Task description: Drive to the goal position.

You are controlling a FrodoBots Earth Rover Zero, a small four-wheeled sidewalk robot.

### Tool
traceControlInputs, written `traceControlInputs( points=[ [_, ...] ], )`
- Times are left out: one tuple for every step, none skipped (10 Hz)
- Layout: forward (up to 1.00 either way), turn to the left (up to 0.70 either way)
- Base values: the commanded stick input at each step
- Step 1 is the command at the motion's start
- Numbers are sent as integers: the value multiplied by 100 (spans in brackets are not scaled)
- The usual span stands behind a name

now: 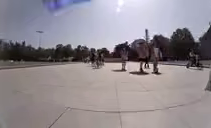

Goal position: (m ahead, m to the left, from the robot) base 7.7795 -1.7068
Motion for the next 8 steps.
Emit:
traceControlInputs(
  points=[
    [100, 0],
    [100, 0],
    [100, 0],
    [100, 1],
    [100, 14],
    [100, 27],
    [100, 21],
    [100, 14]
  ],
)
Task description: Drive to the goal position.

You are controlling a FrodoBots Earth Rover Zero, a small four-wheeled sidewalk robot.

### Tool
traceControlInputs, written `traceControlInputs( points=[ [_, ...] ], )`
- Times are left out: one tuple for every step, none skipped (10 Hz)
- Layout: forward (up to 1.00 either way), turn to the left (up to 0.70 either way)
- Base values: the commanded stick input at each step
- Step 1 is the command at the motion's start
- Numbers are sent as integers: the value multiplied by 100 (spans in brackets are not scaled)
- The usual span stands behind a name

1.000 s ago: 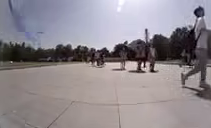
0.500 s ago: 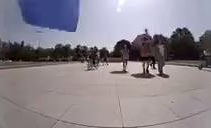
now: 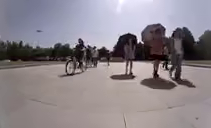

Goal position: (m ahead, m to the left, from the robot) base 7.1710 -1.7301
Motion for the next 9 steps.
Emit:
traceControlInputs(
  points=[
    [100, 8],
    [100, 3],
    [100, 0],
    [100, 0],
    [100, 0],
    [100, 0],
    [100, 0],
    [100, 0],
    [100, 0]
  ],
)
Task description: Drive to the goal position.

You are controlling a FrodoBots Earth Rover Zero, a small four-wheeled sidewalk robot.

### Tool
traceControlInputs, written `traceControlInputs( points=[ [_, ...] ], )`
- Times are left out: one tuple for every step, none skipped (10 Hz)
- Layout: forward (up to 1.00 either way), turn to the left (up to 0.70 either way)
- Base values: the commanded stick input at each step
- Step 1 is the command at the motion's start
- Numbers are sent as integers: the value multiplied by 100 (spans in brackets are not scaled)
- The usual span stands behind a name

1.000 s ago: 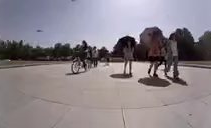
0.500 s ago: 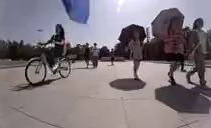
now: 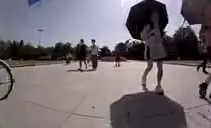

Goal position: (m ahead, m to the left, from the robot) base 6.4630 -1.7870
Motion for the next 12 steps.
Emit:
traceControlInputs(
  points=[
    [100, 0],
    [100, 0],
    [100, 0],
    [100, 0],
    [100, 0],
    [100, 0],
    [100, 0],
    [100, 0],
    [100, 0],
    [100, 0],
    [100, 0],
    [100, 0]
  ],
)
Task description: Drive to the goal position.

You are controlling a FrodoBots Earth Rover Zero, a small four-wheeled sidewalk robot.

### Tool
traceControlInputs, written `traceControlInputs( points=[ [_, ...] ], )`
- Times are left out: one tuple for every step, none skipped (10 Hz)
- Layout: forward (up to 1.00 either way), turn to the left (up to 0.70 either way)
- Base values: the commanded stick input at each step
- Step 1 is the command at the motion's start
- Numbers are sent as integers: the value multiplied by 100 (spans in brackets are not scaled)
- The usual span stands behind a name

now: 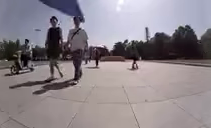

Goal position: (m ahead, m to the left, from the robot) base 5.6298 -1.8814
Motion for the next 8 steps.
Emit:
traceControlInputs(
  points=[
    [99, 0],
    [0, 0],
    [0, 0],
    [0, 0],
    [0, 0],
    [0, 0],
    [0, 0],
    [0, 0]
  ],
)
